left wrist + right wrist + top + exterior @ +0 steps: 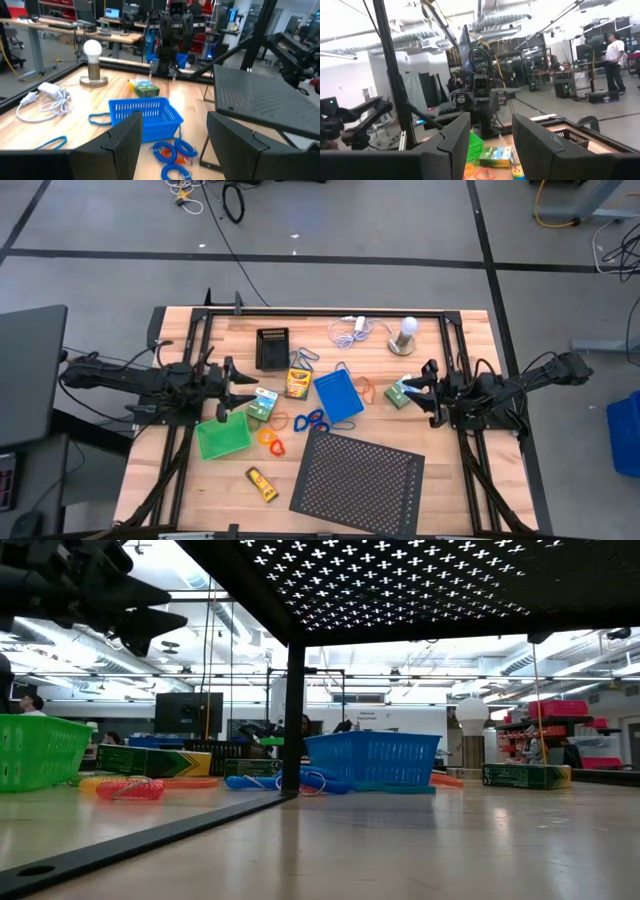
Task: Pick & Place Office Desk Supplies
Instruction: Put the blue green crayon box into the black bin
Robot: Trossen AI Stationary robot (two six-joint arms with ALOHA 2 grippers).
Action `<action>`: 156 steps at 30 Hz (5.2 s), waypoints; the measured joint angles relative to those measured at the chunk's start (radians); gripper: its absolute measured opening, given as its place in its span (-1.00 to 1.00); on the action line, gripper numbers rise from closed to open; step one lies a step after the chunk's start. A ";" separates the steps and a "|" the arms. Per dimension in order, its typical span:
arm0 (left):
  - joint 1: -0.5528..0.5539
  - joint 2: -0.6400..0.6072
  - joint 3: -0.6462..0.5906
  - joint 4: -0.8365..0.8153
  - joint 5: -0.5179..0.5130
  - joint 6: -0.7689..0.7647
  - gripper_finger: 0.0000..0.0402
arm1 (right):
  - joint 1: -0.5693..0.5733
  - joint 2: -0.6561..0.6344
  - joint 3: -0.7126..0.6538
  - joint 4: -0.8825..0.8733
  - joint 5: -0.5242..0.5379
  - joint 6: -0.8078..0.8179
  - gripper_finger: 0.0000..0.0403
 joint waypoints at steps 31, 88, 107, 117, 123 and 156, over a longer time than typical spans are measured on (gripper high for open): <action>0.153 0.919 0.674 -0.708 -0.153 -0.133 0.13 | -0.275 0.507 0.499 -0.944 -0.106 -0.124 -0.20; 0.374 1.208 0.699 -0.833 0.383 0.299 -0.20 | -0.291 0.505 0.499 -0.973 -0.216 -0.156 -0.18; 0.370 1.198 0.737 -0.937 0.338 0.314 -0.98 | -0.291 0.504 0.499 -0.973 -0.214 -0.160 -0.18; 0.337 1.191 0.874 -1.018 0.266 0.289 -0.99 | -0.291 0.504 0.499 -0.972 -0.214 -0.158 -0.18; 0.323 1.190 0.927 -1.040 0.245 0.281 -0.99 | -0.291 0.504 0.499 -0.973 -0.214 -0.156 -0.18; 0.331 1.045 1.022 -1.102 -0.079 0.165 -1.00 | -0.291 0.504 0.499 -0.969 -0.214 -0.159 -0.18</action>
